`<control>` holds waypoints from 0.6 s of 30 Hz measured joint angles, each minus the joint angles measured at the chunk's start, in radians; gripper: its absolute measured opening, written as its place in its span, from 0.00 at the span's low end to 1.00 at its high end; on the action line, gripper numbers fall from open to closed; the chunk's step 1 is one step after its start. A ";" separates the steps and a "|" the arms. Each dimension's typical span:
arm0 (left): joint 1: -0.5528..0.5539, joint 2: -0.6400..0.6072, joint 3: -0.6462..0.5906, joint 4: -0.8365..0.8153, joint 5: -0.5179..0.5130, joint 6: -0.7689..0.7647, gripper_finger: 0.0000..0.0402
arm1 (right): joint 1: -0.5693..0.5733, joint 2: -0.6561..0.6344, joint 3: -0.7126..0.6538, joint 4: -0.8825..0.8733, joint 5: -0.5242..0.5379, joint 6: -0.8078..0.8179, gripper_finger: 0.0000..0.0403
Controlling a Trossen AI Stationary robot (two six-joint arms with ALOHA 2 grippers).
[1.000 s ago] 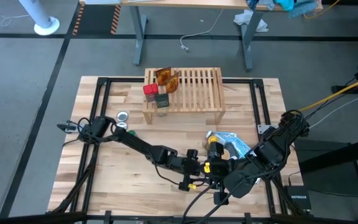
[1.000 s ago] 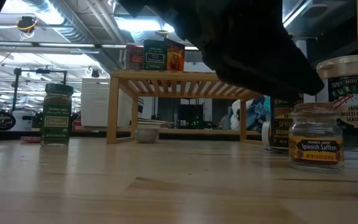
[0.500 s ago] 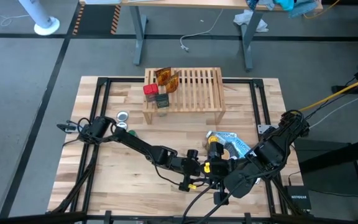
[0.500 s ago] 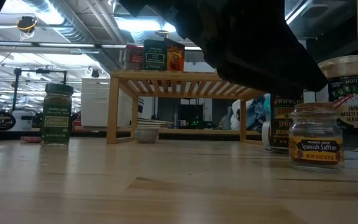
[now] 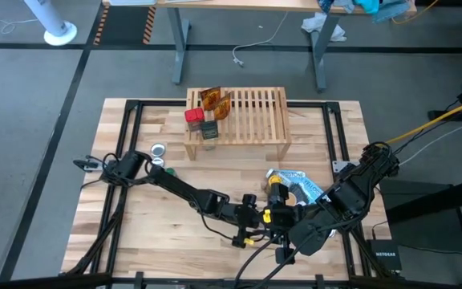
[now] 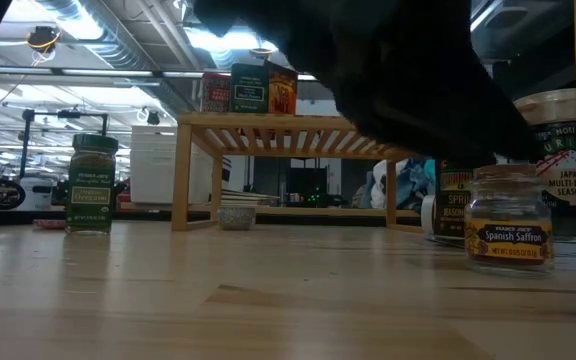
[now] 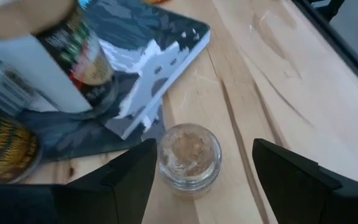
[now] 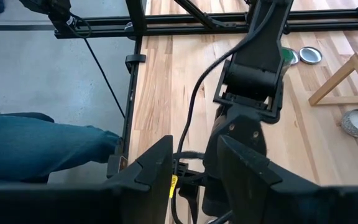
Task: Shelf spices
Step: Put the brown seasoning bottle on the shelf
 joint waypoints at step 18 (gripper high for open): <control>0.008 0.040 0.001 0.058 0.013 0.001 0.64 | 0.000 0.000 0.000 0.000 -0.001 0.000 0.33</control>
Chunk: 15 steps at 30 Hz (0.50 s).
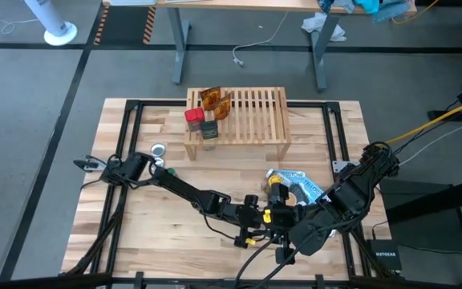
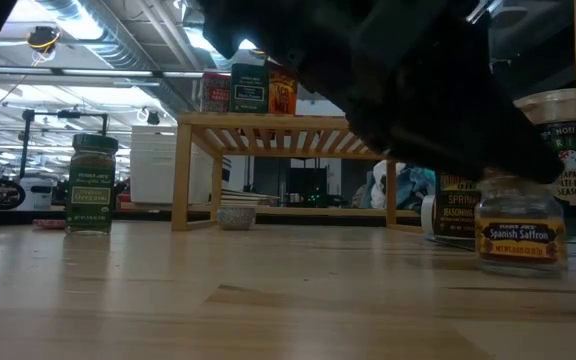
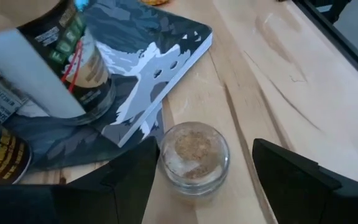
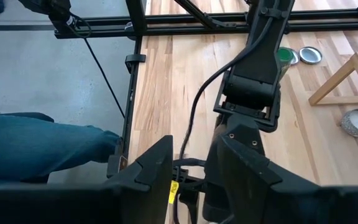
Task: Shelf spices
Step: Put the brown seasoning bottle on the shelf
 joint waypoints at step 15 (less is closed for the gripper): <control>0.012 0.003 -0.001 -0.001 0.002 0.033 0.64 | 0.000 0.000 0.000 0.000 -0.026 0.000 0.33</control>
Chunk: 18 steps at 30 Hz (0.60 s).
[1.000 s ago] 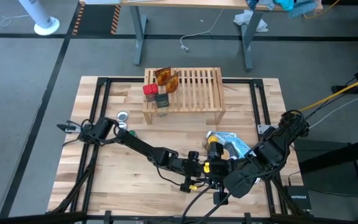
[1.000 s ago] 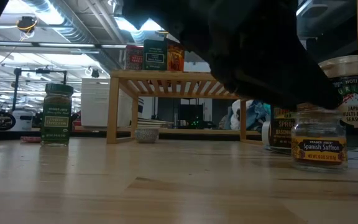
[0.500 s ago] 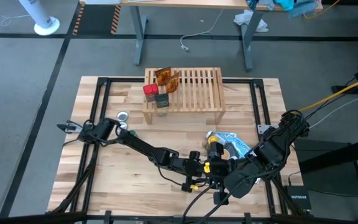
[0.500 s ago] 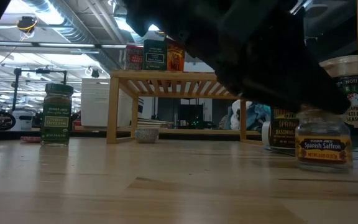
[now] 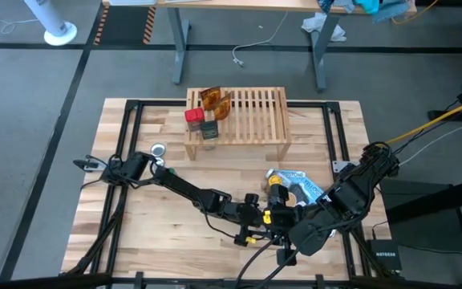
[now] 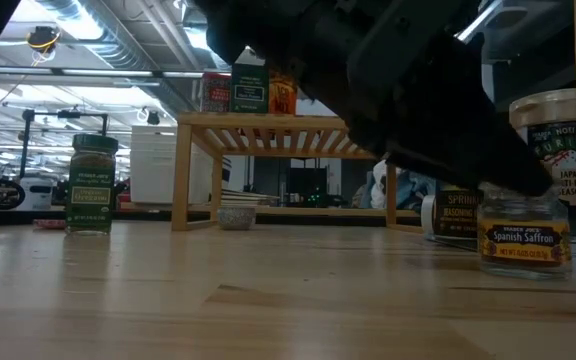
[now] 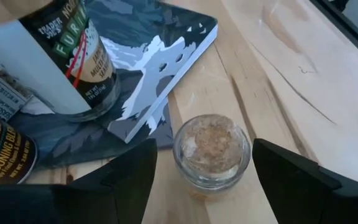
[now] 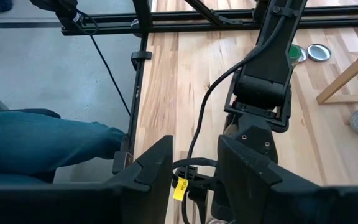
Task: Shelf spices
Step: Put the brown seasoning bottle on the shelf
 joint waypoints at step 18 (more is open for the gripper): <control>0.000 0.022 0.000 0.034 0.003 0.008 0.64 | 0.000 0.000 0.000 0.000 0.000 0.000 0.33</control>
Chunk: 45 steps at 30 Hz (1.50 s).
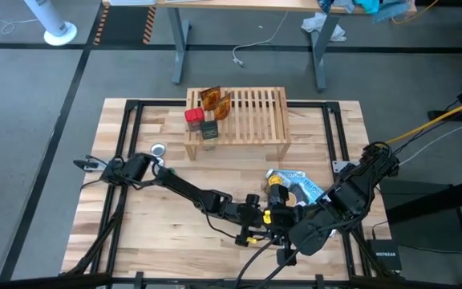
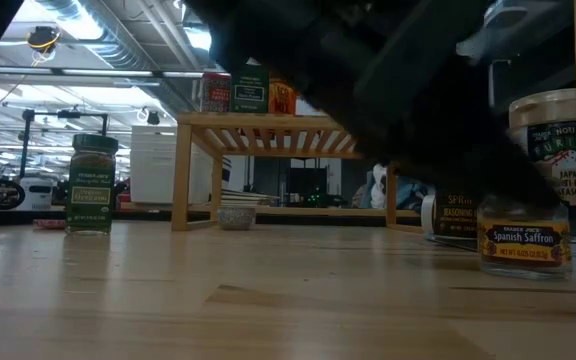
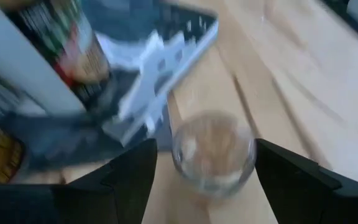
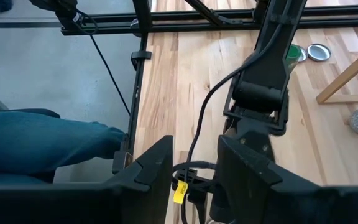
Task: Shelf spices
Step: Put the brown seasoning bottle on the shelf
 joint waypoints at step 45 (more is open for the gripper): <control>0.001 -0.043 0.000 -0.076 -0.026 -0.032 0.43 | 0.000 0.000 0.000 0.000 -0.010 0.000 0.33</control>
